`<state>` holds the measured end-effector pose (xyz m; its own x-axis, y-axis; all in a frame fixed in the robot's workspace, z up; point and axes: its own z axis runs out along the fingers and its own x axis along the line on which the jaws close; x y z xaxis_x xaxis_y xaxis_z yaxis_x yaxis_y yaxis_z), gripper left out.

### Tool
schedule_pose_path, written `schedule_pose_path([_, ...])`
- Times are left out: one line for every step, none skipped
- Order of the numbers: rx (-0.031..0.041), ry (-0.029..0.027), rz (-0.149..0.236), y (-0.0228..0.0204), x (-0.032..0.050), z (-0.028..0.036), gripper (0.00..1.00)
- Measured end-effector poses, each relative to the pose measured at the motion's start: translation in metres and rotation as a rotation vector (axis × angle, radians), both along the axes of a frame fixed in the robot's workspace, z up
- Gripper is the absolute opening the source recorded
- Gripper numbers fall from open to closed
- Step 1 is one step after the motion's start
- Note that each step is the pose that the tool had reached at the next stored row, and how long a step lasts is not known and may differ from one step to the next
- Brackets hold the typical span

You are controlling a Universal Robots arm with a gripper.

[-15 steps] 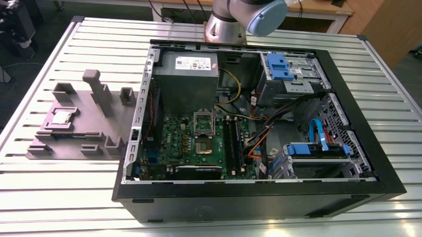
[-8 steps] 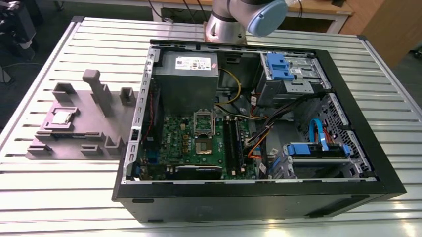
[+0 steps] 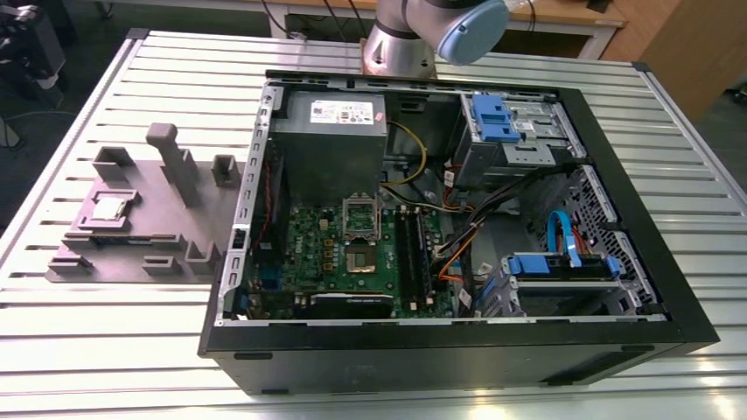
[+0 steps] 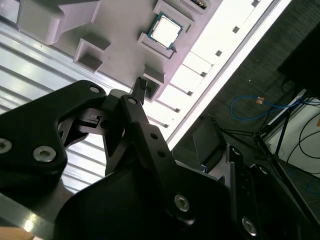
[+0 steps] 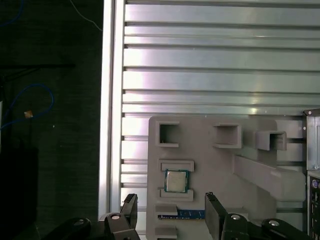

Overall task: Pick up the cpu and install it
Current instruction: 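Pick up the cpu and move it towards the insertion slot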

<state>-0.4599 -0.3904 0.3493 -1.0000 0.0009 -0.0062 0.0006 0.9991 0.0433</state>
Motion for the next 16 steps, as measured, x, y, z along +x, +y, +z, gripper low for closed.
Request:
schedule_pose_path([0.0000, 0.0001, 0.000, 0.0000, 0.0003, -0.0001, 0.65])
schedule_pose_path([-0.0001, 0.0002, 0.000, 0.0000, 0.0005, -0.0002, 0.65])
schedule_pose_path([-0.0001, 0.0001, 0.000, 0.0000, 0.0008, -0.0003, 0.65])
schedule_pose_path([-0.0001, 0.0002, 0.000, 0.0000, 0.0009, -0.0003, 0.65])
schedule_pose_path([-0.0002, 0.0003, 0.000, 0.0000, 0.0011, -0.0004, 0.65])
schedule_pose_path([-0.0002, 0.0003, 0.000, 0.0000, 0.0011, -0.0004, 0.65])
schedule_pose_path([-0.0002, 0.0004, 0.000, 0.0000, 0.0012, -0.0007, 0.65])
schedule_pose_path([-0.0002, 0.0003, 0.000, 0.0000, 0.0011, -0.0010, 0.65])
schedule_pose_path([-0.0001, 0.0004, 0.000, 0.0000, 0.0012, -0.0011, 0.65])
schedule_pose_path([-0.0002, 0.0003, 0.000, 0.0000, 0.0012, -0.0012, 0.65])
schedule_pose_path([-0.0001, 0.0002, 0.000, 0.0000, 0.0012, -0.0015, 0.65])
schedule_pose_path([-0.0001, 0.0002, 0.000, 0.0000, 0.0012, -0.0016, 0.65])
schedule_pose_path([-0.0002, 0.0003, 0.000, 0.0000, 0.0012, -0.0018, 0.65])
schedule_pose_path([-0.0002, 0.0003, 0.000, 0.0000, 0.0012, -0.0021, 0.65])
schedule_pose_path([-0.0001, 0.0003, 0.000, 0.0000, 0.0011, -0.0023, 0.65])
schedule_pose_path([-0.0001, 0.0003, 0.000, 0.0000, 0.0012, -0.0024, 0.65])
